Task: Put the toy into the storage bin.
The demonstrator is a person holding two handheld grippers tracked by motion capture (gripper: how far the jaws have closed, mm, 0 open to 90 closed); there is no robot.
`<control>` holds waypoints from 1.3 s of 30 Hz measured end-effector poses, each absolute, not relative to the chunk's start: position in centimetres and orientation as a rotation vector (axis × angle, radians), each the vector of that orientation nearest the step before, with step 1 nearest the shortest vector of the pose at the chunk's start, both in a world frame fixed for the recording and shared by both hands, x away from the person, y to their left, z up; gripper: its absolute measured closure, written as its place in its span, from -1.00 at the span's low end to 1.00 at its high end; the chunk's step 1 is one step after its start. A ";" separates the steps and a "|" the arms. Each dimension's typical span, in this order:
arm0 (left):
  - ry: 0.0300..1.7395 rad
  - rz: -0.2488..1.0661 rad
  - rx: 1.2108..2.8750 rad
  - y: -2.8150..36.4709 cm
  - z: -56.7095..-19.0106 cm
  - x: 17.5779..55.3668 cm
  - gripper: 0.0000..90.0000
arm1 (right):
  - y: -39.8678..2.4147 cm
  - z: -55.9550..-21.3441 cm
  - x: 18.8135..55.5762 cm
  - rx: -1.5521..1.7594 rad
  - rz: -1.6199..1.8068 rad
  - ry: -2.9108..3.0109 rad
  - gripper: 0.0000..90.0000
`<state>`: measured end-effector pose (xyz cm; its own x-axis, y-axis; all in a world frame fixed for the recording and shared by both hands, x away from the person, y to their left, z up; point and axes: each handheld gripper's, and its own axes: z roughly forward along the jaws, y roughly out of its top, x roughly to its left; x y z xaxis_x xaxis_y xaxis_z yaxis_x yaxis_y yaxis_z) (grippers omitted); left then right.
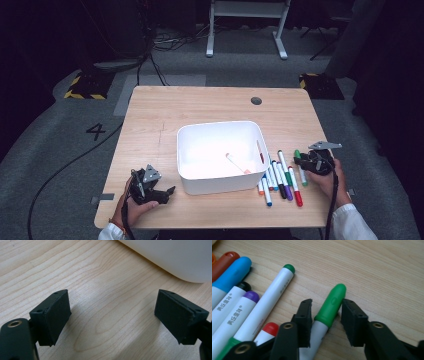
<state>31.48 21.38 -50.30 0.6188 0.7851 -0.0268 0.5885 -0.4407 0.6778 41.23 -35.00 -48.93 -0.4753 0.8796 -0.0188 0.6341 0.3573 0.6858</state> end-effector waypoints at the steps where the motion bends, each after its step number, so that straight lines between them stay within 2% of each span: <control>1: 1.070 0.385 2.185 21.4 -50.3 31.5 -0.70 | -35.1 -48.9 41.2 1.321 0.864 2.235 0.63; 10: 1.075 0.385 2.181 21.4 -50.3 31.5 -0.70 | -35.6 -48.8 40.8 1.289 0.871 2.216 0.66; 16: 1.072 0.384 2.184 21.4 -50.3 31.5 -0.70 | -36.4 -47.4 40.3 1.252 0.970 2.203 0.66; 24: 1.072 0.385 2.183 21.4 -50.3 31.5 -0.70 | -35.8 -44.3 39.7 1.144 1.096 2.195 0.66; 39: 1.072 0.385 2.183 21.4 -50.3 31.5 -0.70 | -30.2 -36.4 38.8 0.855 1.246 2.239 0.66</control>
<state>31.48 21.38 -50.30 0.6193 0.7847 -0.0272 0.5881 -0.4407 0.6782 38.84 -30.23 -36.36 -0.7138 0.6963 -0.0752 0.3031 0.4039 0.8631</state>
